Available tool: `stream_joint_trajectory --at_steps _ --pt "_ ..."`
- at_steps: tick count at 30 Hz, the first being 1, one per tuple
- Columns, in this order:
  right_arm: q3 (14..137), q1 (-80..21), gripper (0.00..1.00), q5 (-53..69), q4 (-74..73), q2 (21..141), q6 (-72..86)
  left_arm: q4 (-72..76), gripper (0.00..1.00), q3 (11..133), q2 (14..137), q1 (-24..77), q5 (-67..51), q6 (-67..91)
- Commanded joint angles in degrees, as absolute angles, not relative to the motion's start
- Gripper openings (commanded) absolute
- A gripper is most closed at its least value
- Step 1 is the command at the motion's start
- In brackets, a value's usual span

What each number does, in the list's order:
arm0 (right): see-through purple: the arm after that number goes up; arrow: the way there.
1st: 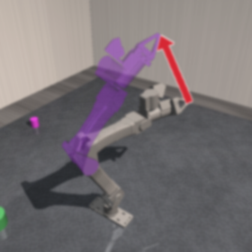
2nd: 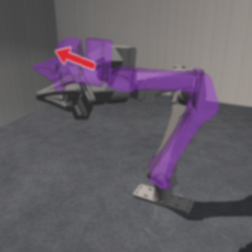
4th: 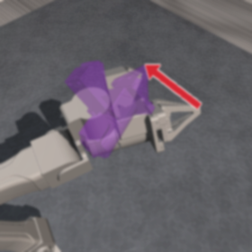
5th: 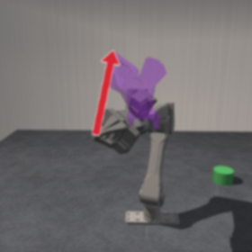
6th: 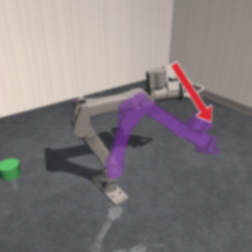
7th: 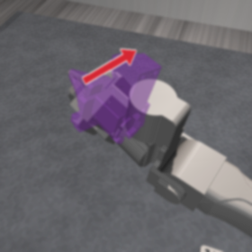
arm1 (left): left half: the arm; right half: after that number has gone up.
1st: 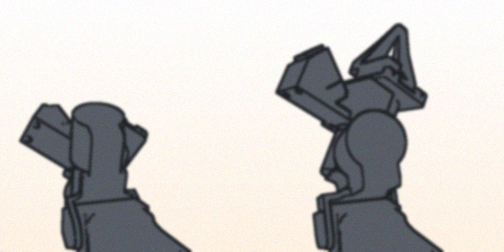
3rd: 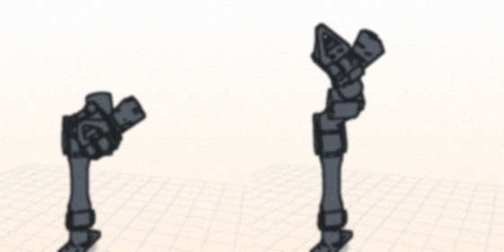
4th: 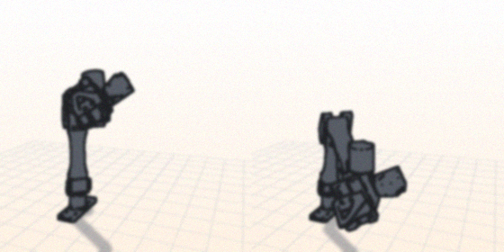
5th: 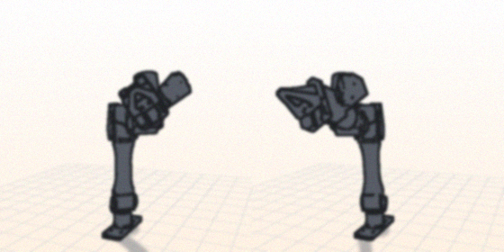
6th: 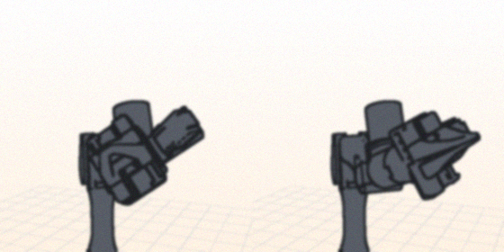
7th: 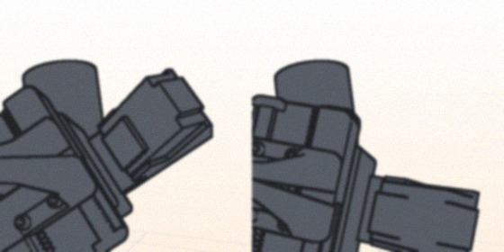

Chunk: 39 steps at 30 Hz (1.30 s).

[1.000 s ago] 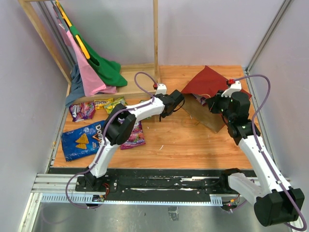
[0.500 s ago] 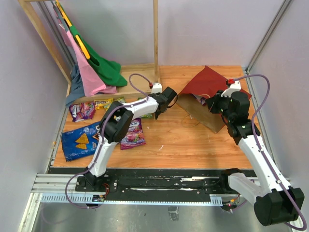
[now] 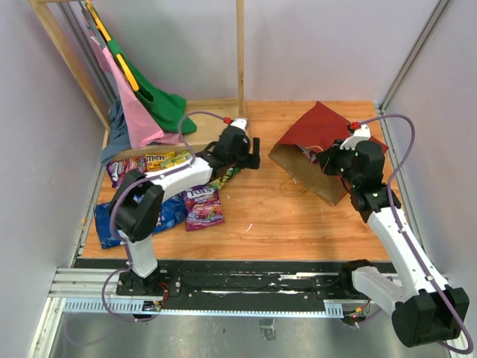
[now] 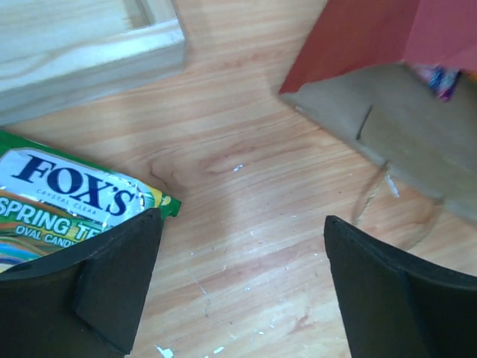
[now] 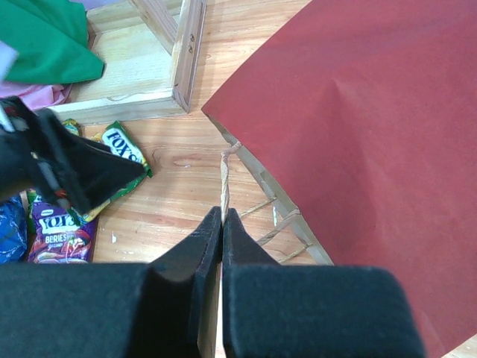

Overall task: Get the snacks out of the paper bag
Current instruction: Place the snack at the center of the board, then adjust the snack at the center of the board.

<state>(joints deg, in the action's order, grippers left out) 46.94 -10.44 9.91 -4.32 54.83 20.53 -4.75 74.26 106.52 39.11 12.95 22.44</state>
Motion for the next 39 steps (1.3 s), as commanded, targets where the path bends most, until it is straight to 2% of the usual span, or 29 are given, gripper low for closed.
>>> stream_joint_trajectory --at_steps 1,2,4,5,6,12,16,21,30,39 --pt "46.5 -9.9 0.02 11.0 -2.9 54.8 19.8 5.3 0.8 67.6 99.1 32.7 -1.1 22.2" --pt "46.5 -9.9 0.02 11.1 -2.9 54.8 19.8 6.6 0.63 66.0 98.2 31.2 -4.0 23.3" --pt "46.5 -9.8 0.01 11.2 -2.9 54.8 19.8 8.2 0.38 63.6 97.1 28.3 -6.2 24.9" --pt "46.5 -9.9 0.02 11.2 -2.9 54.8 19.9 8.6 0.3 62.6 96.8 27.0 -6.7 25.6" --pt "46.4 -9.9 0.02 11.3 -2.8 54.8 19.9 9.0 0.27 61.3 96.6 25.8 -7.0 26.1" --pt "46.4 -9.9 0.01 11.9 -2.5 55.2 20.2 11.5 0.25 56.9 97.8 22.2 -4.9 29.7" --pt "46.4 -9.8 0.01 12.0 -2.5 55.2 20.1 11.1 0.15 55.9 99.8 21.3 -0.8 32.3" --pt "46.4 -9.9 0.01 11.8 -2.5 55.4 20.0 14.7 0.15 51.4 100.4 21.3 2.2 35.7" --pt "46.4 -9.9 0.01 12.0 -2.7 55.3 20.0 22.9 0.16 46.1 104.8 21.3 -6.2 42.0" --pt "46.5 -9.9 0.01 12.3 -2.7 54.9 20.1 21.5 0.18 50.9 109.8 21.3 -8.9 37.4"
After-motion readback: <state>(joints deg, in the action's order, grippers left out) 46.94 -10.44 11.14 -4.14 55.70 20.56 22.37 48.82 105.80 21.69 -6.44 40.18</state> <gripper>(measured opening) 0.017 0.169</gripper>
